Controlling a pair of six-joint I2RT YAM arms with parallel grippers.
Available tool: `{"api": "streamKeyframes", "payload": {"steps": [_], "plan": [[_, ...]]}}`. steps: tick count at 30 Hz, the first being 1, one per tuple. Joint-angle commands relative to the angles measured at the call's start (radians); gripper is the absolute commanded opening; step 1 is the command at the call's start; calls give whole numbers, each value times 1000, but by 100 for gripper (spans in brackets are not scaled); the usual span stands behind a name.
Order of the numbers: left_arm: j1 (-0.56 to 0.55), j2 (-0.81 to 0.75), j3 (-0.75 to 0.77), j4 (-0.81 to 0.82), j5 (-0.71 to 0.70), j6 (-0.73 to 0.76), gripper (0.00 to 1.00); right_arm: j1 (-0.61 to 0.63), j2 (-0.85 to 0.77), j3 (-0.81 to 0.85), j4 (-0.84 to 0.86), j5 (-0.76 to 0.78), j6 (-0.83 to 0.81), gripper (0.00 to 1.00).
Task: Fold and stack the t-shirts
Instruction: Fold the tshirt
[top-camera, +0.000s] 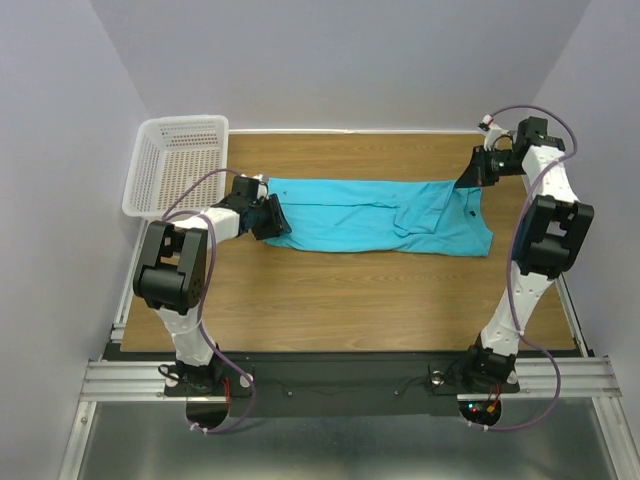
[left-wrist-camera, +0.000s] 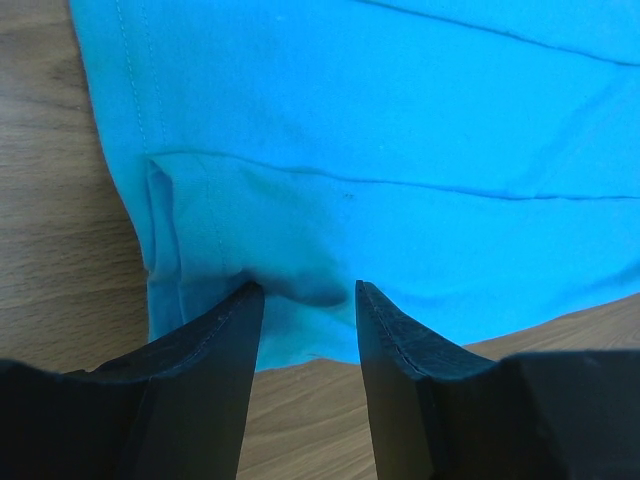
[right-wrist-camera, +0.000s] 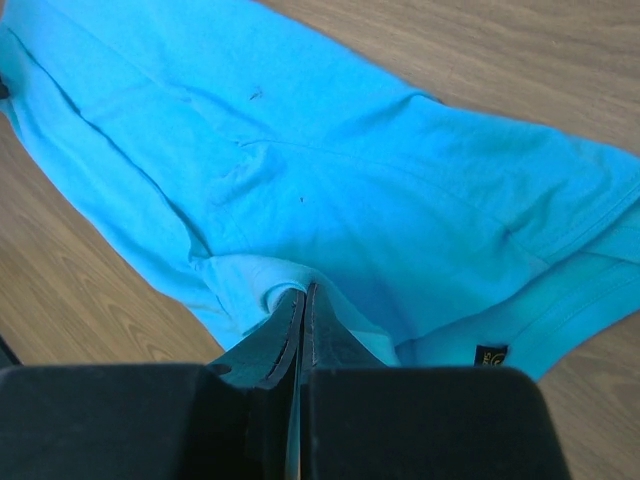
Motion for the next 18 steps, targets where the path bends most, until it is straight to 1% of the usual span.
{"api": "streamKeyframes", "payload": {"steps": [1, 8, 18], "plan": [[2, 43, 4, -67, -50, 16, 54, 35, 17, 52, 20, 23, 17, 1], [2, 43, 4, -70, -51, 17, 54, 87, 27, 73, 19, 42, 22, 1], [2, 46, 5, -71, -51, 17, 54, 130, 28, 90, 17, 48, 28, 1]]}}
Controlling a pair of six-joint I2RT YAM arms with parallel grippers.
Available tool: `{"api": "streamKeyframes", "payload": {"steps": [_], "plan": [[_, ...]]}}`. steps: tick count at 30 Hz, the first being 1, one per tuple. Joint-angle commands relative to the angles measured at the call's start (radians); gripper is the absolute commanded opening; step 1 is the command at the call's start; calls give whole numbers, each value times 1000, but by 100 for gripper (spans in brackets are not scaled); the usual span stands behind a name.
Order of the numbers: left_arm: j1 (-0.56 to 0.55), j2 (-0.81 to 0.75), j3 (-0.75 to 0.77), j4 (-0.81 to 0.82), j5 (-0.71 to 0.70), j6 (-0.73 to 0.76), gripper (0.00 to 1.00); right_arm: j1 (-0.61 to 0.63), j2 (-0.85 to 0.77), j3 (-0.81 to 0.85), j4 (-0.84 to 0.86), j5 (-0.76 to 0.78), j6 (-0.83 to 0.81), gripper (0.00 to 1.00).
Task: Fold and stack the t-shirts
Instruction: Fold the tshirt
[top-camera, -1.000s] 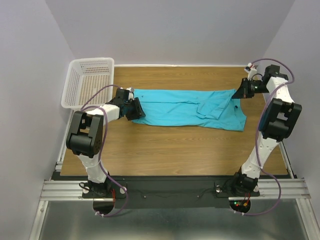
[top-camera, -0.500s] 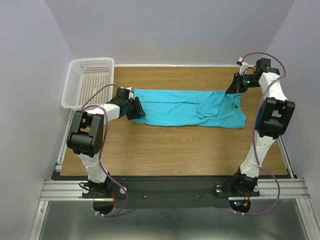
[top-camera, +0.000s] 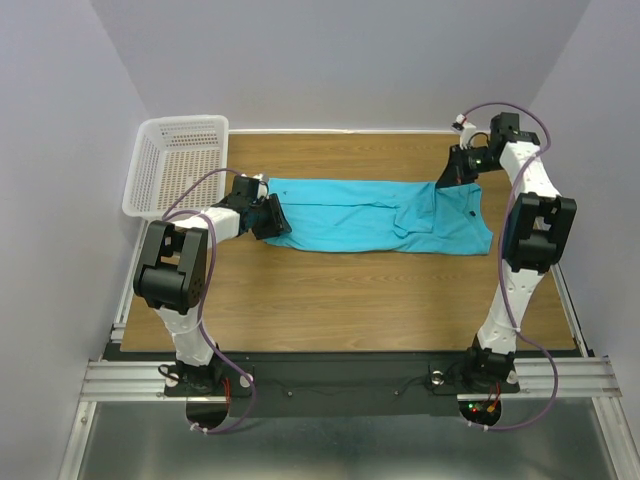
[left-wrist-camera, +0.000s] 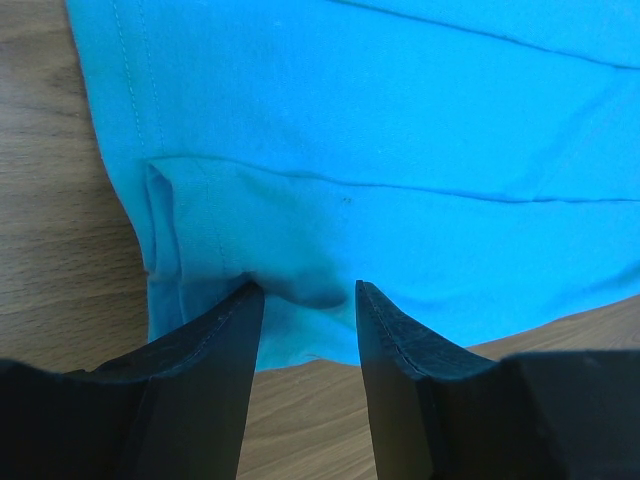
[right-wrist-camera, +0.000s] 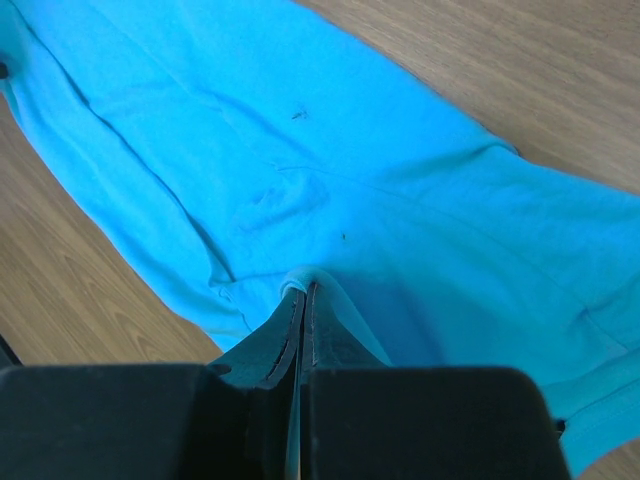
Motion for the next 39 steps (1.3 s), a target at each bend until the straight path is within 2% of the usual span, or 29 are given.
{"api": "streamKeyframes", "payload": {"steps": [1, 15, 39], "plan": [[2, 41, -4, -72, -51, 17, 54, 17, -12, 49, 18, -2, 9, 1], [0, 46, -2, -72, -48, 19, 54, 60, -6, 92, 17, -4, 31, 1], [0, 47, 1, -71, -42, 20, 54, 60, 18, 156, 22, 34, 65, 1]]}}
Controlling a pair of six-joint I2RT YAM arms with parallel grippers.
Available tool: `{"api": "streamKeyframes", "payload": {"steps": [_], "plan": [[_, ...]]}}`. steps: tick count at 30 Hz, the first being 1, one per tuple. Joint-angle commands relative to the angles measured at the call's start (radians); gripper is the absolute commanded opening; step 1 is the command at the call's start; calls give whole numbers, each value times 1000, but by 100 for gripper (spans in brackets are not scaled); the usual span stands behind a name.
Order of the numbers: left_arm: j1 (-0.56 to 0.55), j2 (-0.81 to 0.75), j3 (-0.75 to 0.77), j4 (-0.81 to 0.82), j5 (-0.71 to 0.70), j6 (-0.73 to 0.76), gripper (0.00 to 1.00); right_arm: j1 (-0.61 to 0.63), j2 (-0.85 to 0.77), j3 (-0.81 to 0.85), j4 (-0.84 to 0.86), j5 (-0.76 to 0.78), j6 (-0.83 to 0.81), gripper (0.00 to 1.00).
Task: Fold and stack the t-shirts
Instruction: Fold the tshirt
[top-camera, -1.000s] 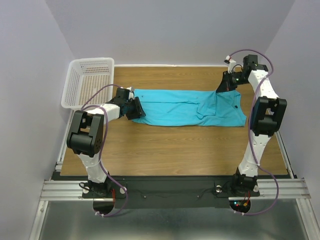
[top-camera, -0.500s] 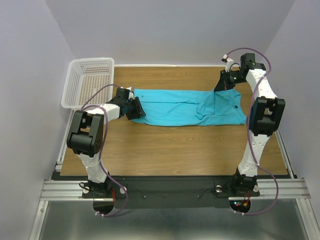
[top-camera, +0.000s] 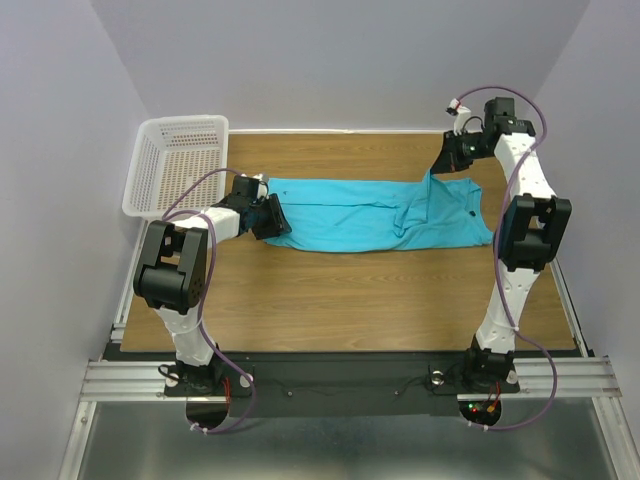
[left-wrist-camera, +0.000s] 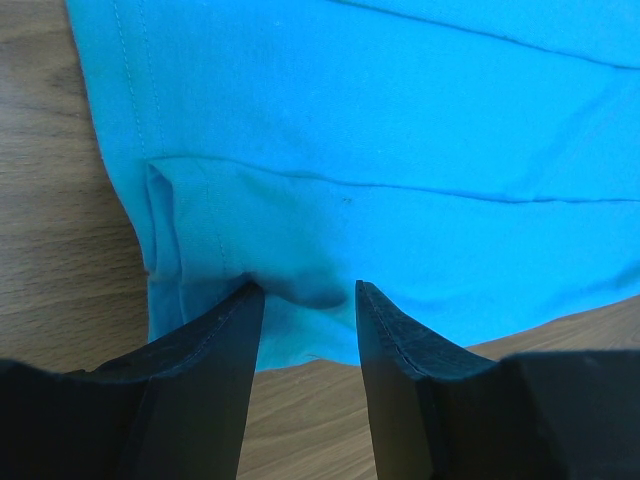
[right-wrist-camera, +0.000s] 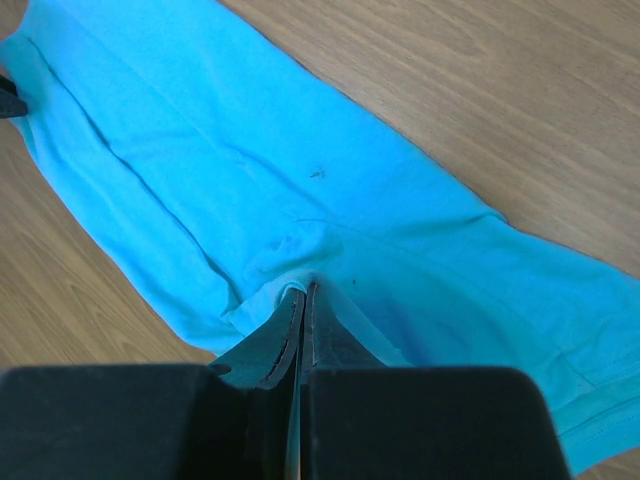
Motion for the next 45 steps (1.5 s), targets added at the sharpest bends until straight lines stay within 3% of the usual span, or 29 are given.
{"api": "streamKeyframes", "payload": {"steps": [1, 9, 12, 21, 22, 25, 29, 34, 39, 45], "plan": [[0, 45, 1, -71, -40, 20, 54, 5, 17, 27, 21, 17, 16, 1], [0, 43, -1, -71, -40, 22, 54, 5, 43, -10, 33, 72, 27, 2], [0, 43, -1, -71, -40, 22, 54, 5, 48, -13, 78, 74, 76, 7], [0, 45, -5, -63, -28, 17, 54, 5, 34, -69, 282, 95, 395, 49], [0, 47, -6, -62, -29, 17, 54, 3, 27, -81, 291, 98, 441, 58], [0, 40, -6, -60, -26, 19, 54, 3, -24, -114, 326, 102, 391, 71], [0, 24, -4, -48, -12, 23, 54, 3, -102, -229, 308, 27, 199, 66], [2, -10, -9, -42, -15, 32, 55, 6, -176, -394, 207, -4, 26, 45], [0, -26, -13, -35, -15, 32, 55, 16, -205, -529, 210, 25, 33, 43], [0, -68, -28, -9, -9, 31, 61, 40, -181, -558, 265, 115, 105, 46]]}}
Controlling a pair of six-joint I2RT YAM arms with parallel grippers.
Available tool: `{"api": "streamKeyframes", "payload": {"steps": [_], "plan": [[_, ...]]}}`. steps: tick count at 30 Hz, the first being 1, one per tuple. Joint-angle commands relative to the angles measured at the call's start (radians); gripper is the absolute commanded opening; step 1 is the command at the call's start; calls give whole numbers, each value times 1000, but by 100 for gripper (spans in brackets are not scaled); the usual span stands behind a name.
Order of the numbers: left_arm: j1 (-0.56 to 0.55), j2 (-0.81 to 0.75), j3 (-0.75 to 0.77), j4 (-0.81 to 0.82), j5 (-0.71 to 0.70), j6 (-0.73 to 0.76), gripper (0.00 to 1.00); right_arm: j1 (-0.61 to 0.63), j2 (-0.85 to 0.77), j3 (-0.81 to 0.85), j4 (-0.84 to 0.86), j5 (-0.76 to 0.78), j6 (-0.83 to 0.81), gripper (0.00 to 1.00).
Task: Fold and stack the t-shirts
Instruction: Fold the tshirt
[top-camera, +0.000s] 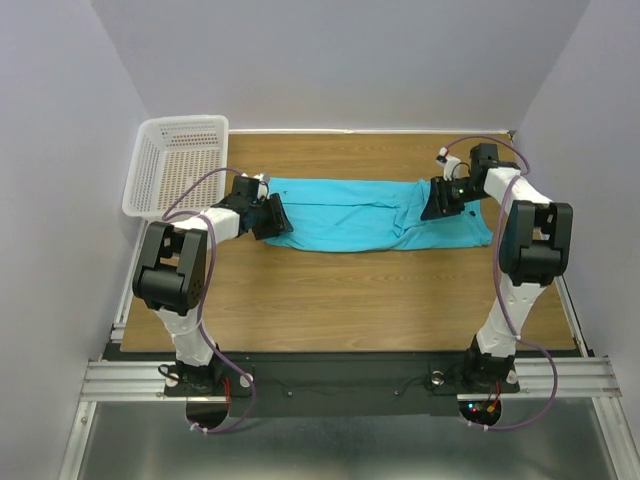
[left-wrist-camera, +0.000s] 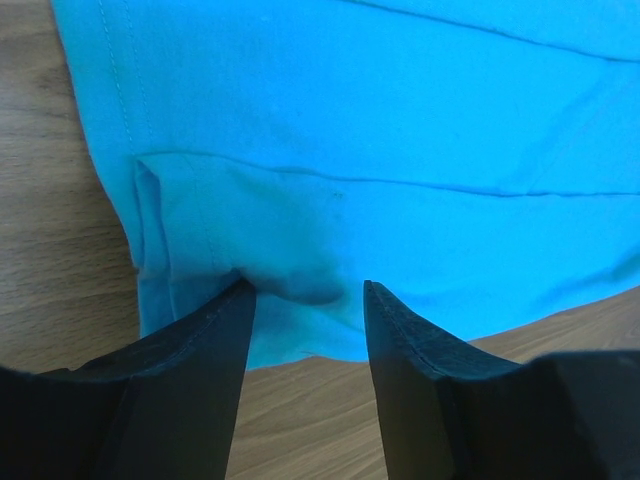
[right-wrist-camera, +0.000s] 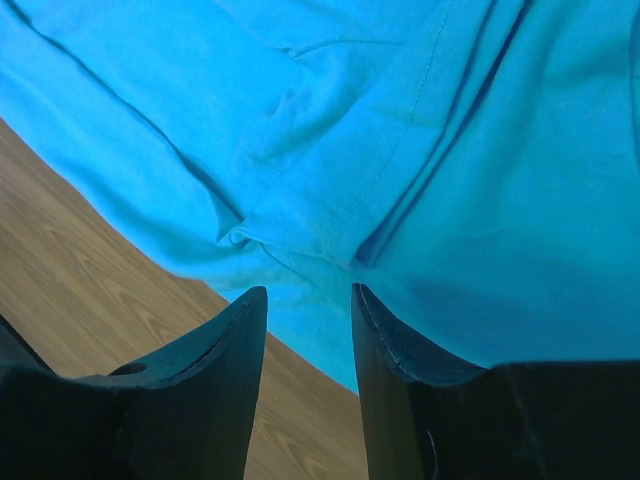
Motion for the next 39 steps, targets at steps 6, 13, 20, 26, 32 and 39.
{"api": "streamKeyframes", "payload": {"steps": [6, 13, 20, 26, 32, 39], "plan": [[1, -78, -28, -12, -17, 28, 63, 35, 34, 21, 80, 87, 69, 50], [3, -103, -34, 17, -18, 28, 65, 53, 74, 33, 80, 101, 81, 47], [1, -146, -29, 26, -38, 34, 71, 59, 62, 46, 83, 69, 77, 28], [3, -185, -22, 35, -62, 44, 72, 59, 37, 81, 83, 36, 78, 15], [6, -267, -34, 32, -98, 53, 72, 67, 40, 128, 83, -36, 98, 11], [9, -360, -83, 28, -87, 45, 72, 93, 131, 245, 86, -114, 166, 8]]}}
